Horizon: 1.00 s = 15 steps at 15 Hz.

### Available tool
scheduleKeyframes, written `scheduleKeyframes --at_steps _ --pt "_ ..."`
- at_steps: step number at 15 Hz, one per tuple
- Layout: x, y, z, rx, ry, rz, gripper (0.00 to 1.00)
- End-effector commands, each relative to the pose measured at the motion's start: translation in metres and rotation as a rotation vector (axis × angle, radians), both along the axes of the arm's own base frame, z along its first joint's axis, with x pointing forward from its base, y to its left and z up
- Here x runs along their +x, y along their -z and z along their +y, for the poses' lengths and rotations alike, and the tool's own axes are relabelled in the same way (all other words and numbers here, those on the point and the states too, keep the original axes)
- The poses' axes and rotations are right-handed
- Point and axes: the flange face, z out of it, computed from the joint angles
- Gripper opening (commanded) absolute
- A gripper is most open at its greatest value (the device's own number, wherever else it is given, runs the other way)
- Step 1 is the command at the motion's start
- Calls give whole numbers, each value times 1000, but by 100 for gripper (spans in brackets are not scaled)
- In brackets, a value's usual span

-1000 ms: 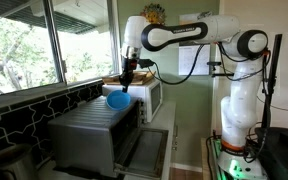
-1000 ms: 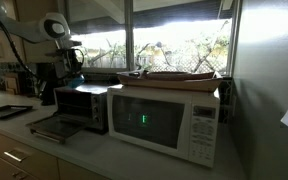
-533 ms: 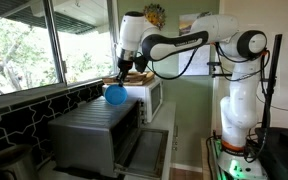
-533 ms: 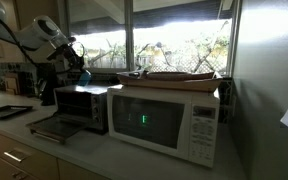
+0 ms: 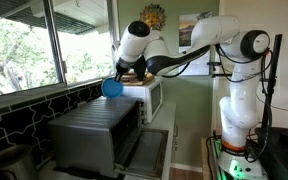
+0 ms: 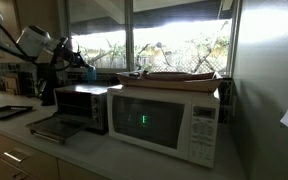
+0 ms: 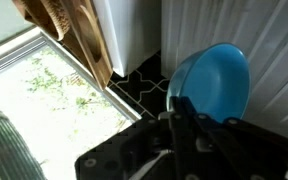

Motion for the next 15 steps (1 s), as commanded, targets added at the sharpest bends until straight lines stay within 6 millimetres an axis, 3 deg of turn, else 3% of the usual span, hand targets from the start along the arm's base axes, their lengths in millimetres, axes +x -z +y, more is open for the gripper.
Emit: scheduleKeyframes --at_steps 1,2,7,15 --pt "1 13 -4 -12 19 -94 1" --pt "2 5 -1 -15 14 -50 4" --pt "3 11 -2 -32 23 -75 2" --pt "-17 45 14 -185 -173 -63 2"
